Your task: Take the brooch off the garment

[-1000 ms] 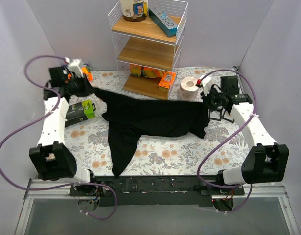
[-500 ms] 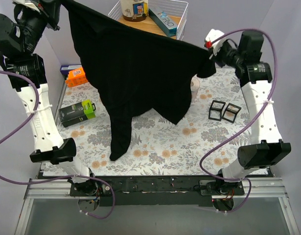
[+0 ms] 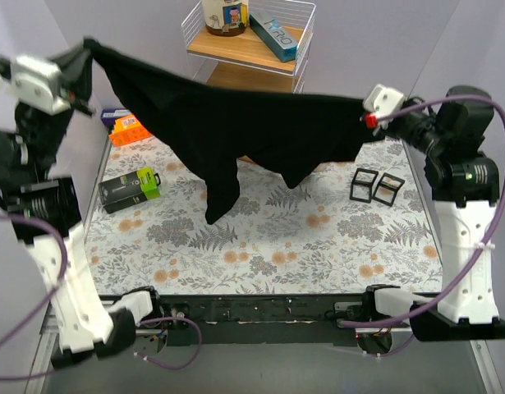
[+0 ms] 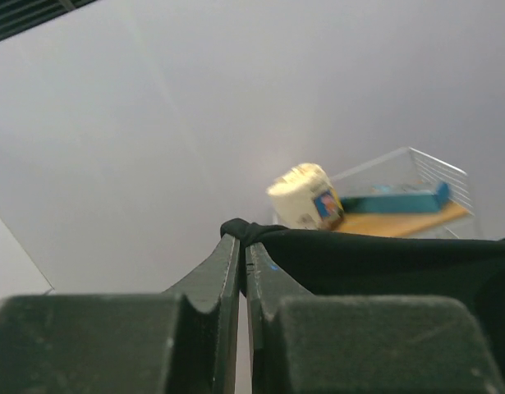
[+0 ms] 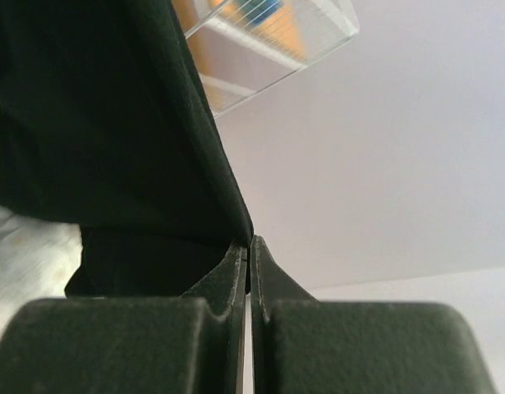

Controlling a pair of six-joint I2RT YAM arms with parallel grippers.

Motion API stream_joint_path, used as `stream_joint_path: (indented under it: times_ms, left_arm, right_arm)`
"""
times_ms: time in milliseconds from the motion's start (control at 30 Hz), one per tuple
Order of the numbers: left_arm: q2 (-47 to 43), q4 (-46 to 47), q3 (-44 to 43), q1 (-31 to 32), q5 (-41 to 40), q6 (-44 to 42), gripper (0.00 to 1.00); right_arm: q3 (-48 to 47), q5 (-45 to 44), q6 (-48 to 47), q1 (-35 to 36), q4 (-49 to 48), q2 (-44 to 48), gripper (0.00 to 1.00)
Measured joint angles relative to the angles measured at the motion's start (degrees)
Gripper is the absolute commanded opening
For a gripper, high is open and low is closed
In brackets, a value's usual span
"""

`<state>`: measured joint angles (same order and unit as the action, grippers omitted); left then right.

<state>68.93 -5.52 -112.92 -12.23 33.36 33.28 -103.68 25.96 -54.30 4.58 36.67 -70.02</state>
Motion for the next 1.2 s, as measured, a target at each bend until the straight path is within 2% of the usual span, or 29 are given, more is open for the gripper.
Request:
stream_joint_path:
  times_ms: [67,133,233,367,500,633,733,833,1000,1100,1200]
  left_arm:
    - [-8.1,-4.1,7.2,-0.1,2.4,-1.5,0.00]
    - [-14.2,-12.1,10.0,-0.1,6.3,-4.5,0.00]
    - [-19.7,-22.2,12.7,-0.1,10.9,-7.6,0.00]
    - [-25.3,-33.4,23.4,-0.1,11.8,-8.4,0.00]
    - [-24.4,-39.2,32.0,-0.2,3.7,-4.7,0.00]
    - [-18.8,-39.2,32.4,-0.2,-7.5,-2.1,0.00]
    - [-12.4,-36.6,30.3,-0.1,-14.9,-1.3,0.00]
    - [-3.5,-32.6,24.1,0.1,-18.7,-1.3,0.00]
    - [11.8,-25.4,6.5,0.3,-20.9,-1.2,0.00]
    - [18.1,-22.1,-5.9,0.3,-20.7,-0.8,0.00]
    - [19.0,-18.0,-11.9,0.3,-20.2,-0.8,0.00]
  right_arm:
    - [6.1,0.0,-2.6,0.0,2.5,4.6,0.01]
    - [13.4,-0.1,-5.4,0.0,5.3,9.6,0.01]
    - [24.3,-0.2,-10.9,-0.1,10.1,16.7,0.01]
    - [33.0,-0.7,-15.8,-0.1,16.4,23.3,0.01]
    - [33.4,-0.7,-17.4,-0.1,19.2,23.5,0.01]
    - [30.4,-0.1,-16.4,0.0,19.6,17.4,0.01]
    - [27.8,1.3,-13.4,0.0,15.7,10.3,0.01]
    - [22.6,3.3,-8.6,0.6,10.0,1.1,0.01]
    - [3.4,4.7,-1.1,2.7,3.2,-14.4,0.01]
    - [-6.9,5.2,1.1,3.2,0.9,-18.9,0.01]
    - [-11.2,6.0,1.6,3.6,0.1,-17.9,0.01]
